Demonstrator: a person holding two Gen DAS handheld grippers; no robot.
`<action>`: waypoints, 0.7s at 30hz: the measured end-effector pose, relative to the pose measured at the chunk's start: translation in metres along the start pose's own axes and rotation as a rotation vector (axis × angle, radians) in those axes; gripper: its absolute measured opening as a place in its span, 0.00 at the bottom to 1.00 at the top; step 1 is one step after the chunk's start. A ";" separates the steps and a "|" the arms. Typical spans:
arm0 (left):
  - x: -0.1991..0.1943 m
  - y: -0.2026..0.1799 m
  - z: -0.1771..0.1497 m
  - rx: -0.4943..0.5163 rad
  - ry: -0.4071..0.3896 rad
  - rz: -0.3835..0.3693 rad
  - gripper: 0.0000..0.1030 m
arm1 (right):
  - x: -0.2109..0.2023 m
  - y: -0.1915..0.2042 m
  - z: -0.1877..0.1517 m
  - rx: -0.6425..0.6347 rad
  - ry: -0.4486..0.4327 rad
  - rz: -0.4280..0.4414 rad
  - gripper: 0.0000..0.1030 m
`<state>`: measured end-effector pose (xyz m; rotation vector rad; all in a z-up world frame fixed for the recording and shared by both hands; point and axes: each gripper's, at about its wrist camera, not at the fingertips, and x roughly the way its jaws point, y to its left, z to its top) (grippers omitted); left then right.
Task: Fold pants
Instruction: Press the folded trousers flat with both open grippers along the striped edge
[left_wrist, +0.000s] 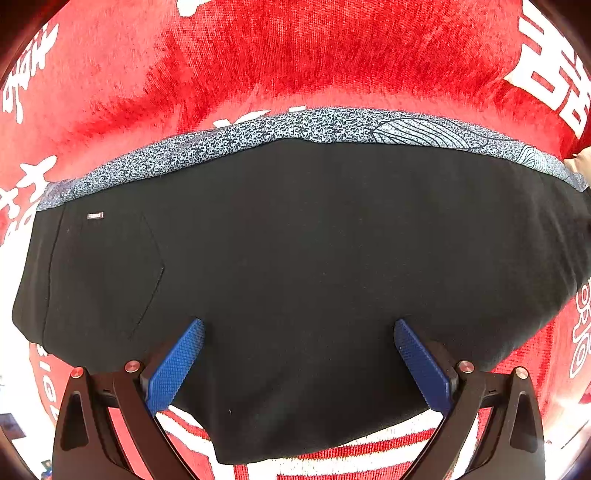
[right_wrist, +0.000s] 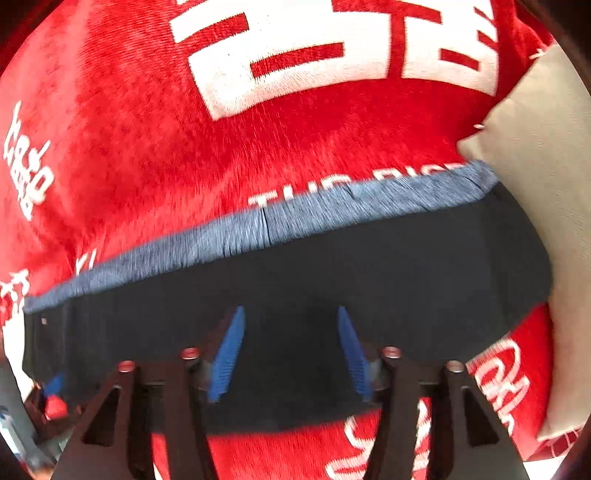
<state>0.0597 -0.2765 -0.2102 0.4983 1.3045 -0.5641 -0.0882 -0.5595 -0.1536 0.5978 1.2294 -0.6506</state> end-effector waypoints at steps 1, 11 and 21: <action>0.000 0.000 0.000 0.000 0.002 0.004 1.00 | 0.002 -0.002 -0.006 0.007 0.016 0.004 0.60; -0.002 -0.009 0.005 0.024 0.003 0.064 1.00 | 0.006 -0.008 -0.026 0.003 -0.016 0.047 0.72; -0.006 -0.020 0.006 0.073 -0.005 0.129 1.00 | 0.003 -0.010 -0.033 -0.009 -0.046 0.078 0.76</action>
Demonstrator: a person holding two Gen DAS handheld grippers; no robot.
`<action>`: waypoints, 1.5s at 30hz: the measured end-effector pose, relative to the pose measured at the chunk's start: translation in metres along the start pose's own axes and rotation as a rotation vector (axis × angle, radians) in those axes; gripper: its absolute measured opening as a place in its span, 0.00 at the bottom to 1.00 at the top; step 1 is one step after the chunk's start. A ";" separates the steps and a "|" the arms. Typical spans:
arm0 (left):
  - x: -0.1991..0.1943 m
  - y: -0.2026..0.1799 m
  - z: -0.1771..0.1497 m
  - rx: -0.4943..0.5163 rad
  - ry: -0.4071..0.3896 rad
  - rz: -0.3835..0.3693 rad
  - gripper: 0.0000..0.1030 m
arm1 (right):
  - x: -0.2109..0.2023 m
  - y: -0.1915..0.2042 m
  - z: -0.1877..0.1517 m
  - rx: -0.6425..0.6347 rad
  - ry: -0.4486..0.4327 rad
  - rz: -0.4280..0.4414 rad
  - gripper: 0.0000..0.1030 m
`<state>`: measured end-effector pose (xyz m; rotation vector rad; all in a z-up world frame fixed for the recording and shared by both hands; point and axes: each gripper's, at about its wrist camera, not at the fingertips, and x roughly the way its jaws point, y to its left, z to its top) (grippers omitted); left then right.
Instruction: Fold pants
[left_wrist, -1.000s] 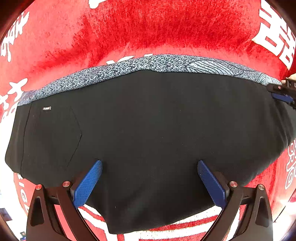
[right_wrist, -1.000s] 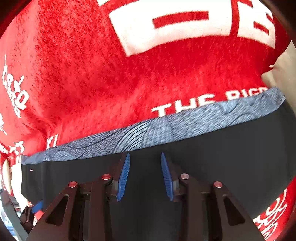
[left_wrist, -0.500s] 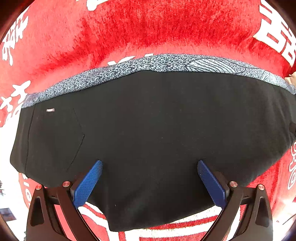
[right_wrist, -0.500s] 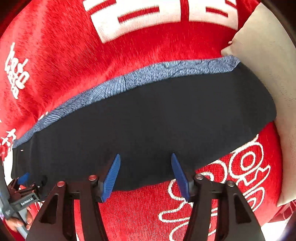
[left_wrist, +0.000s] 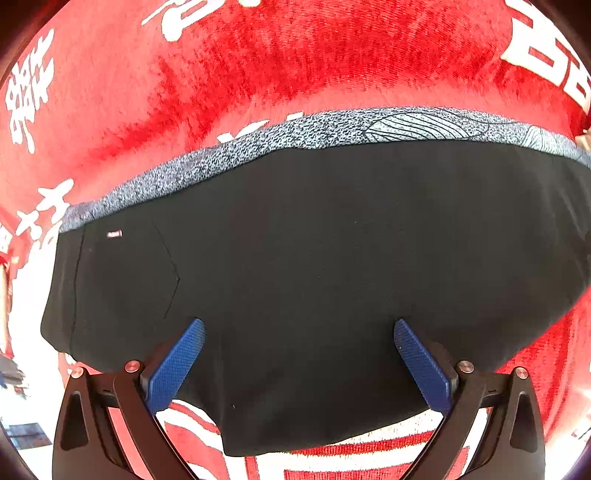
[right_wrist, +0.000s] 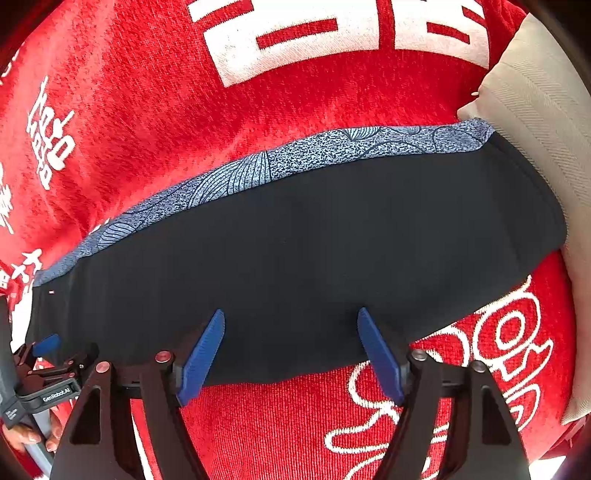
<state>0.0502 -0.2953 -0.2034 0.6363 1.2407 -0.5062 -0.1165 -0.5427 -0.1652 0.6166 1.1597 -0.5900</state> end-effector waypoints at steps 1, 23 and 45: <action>-0.001 -0.002 0.000 0.003 -0.001 0.006 1.00 | -0.002 -0.002 -0.001 0.001 -0.002 0.004 0.76; -0.029 -0.047 0.005 0.115 -0.002 0.214 1.00 | -0.016 -0.030 0.000 0.145 0.008 0.185 0.76; -0.057 -0.196 0.058 0.050 -0.066 -0.129 1.00 | -0.023 -0.193 -0.052 0.842 -0.161 0.561 0.77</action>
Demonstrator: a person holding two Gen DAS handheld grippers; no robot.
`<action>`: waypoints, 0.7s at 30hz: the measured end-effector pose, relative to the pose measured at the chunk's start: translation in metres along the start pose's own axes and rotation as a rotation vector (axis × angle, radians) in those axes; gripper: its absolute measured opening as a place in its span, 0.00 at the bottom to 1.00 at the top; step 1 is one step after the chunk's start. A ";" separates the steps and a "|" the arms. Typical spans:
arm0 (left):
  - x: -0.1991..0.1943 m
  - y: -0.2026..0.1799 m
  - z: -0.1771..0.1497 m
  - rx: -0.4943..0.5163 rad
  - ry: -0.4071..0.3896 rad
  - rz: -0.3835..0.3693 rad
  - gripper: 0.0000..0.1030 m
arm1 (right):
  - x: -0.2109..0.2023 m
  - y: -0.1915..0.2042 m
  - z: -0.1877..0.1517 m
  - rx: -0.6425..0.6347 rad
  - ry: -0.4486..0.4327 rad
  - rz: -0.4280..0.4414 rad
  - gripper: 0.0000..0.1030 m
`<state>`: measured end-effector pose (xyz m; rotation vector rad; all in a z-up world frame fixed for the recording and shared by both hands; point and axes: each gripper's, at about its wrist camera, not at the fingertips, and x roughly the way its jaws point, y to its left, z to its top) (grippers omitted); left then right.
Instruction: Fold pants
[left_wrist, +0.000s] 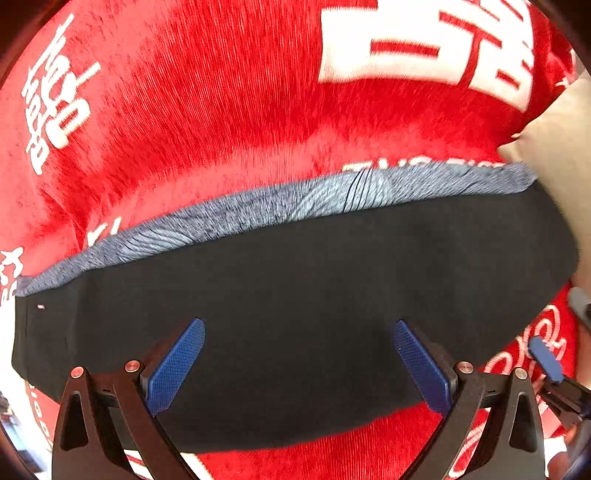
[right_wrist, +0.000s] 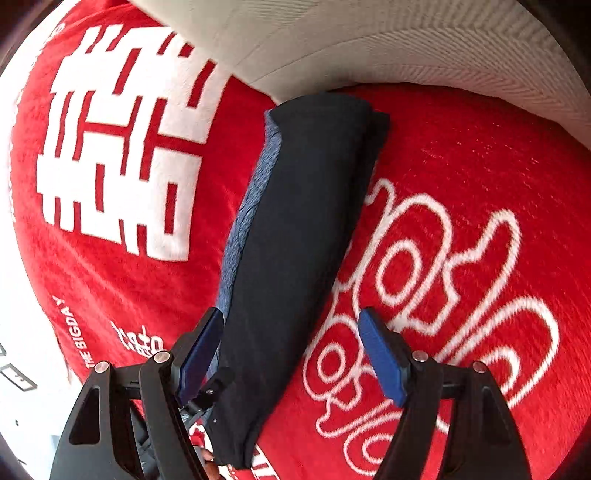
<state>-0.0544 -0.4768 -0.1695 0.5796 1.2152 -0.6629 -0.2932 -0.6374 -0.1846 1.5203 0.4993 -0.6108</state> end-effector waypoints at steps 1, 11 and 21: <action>0.007 -0.001 -0.001 -0.010 0.020 0.001 1.00 | 0.001 -0.002 0.002 0.002 -0.002 0.009 0.76; 0.016 -0.001 -0.007 -0.059 0.014 -0.047 1.00 | 0.016 0.003 0.014 -0.007 -0.064 0.108 0.77; 0.004 -0.008 0.004 -0.041 0.016 -0.072 0.78 | 0.036 0.018 0.034 -0.016 -0.005 -0.063 0.37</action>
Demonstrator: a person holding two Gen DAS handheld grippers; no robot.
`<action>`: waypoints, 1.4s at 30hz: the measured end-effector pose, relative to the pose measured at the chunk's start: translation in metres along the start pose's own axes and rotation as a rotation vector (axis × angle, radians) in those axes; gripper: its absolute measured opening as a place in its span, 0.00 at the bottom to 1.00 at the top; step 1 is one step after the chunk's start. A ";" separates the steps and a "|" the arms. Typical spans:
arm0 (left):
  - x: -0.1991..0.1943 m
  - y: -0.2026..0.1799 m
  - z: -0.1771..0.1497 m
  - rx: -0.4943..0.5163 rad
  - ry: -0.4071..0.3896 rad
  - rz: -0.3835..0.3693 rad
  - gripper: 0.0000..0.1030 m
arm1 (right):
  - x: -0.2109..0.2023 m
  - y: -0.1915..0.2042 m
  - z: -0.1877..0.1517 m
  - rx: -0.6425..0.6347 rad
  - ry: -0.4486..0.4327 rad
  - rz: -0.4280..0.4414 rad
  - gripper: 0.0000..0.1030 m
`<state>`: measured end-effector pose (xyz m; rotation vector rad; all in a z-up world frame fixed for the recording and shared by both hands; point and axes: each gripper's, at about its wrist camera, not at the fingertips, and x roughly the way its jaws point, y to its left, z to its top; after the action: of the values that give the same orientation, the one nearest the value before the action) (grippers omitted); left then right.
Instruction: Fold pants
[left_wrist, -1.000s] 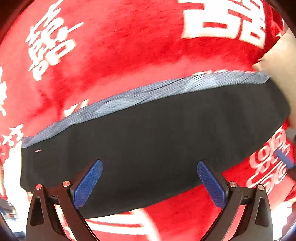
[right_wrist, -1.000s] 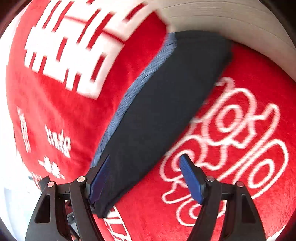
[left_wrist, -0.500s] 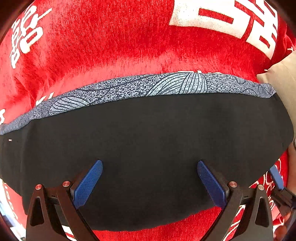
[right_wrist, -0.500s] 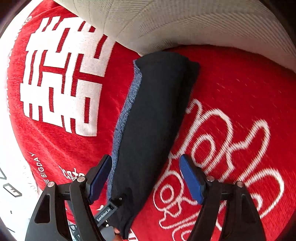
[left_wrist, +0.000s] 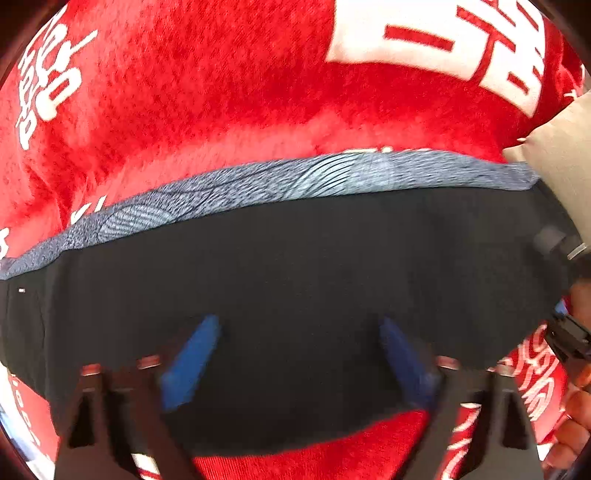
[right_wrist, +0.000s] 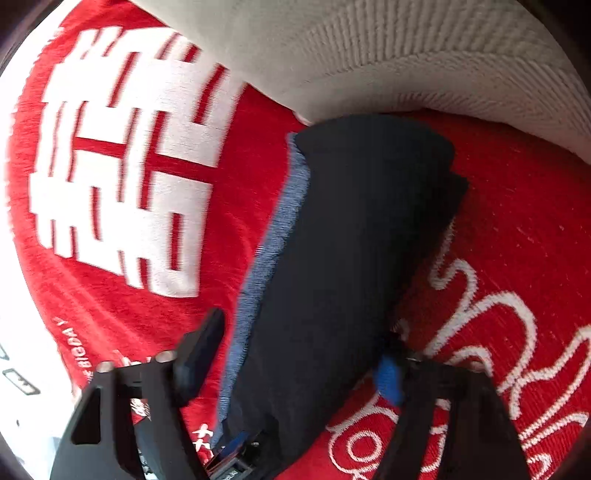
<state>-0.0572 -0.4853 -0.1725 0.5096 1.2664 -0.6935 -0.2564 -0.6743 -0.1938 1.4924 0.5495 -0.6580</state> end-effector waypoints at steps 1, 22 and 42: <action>-0.004 -0.003 0.002 0.005 -0.003 -0.013 0.74 | 0.000 -0.001 0.002 -0.002 0.010 -0.032 0.16; 0.009 -0.026 -0.007 0.129 -0.147 -0.136 0.58 | -0.019 0.134 -0.051 -0.673 -0.004 -0.185 0.10; 0.004 -0.018 -0.004 0.159 -0.138 -0.154 0.59 | -0.014 0.033 -0.008 -0.229 0.049 -0.214 0.53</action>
<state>-0.0726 -0.4962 -0.1769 0.4884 1.1336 -0.9491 -0.2428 -0.6669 -0.1607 1.2471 0.8029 -0.6998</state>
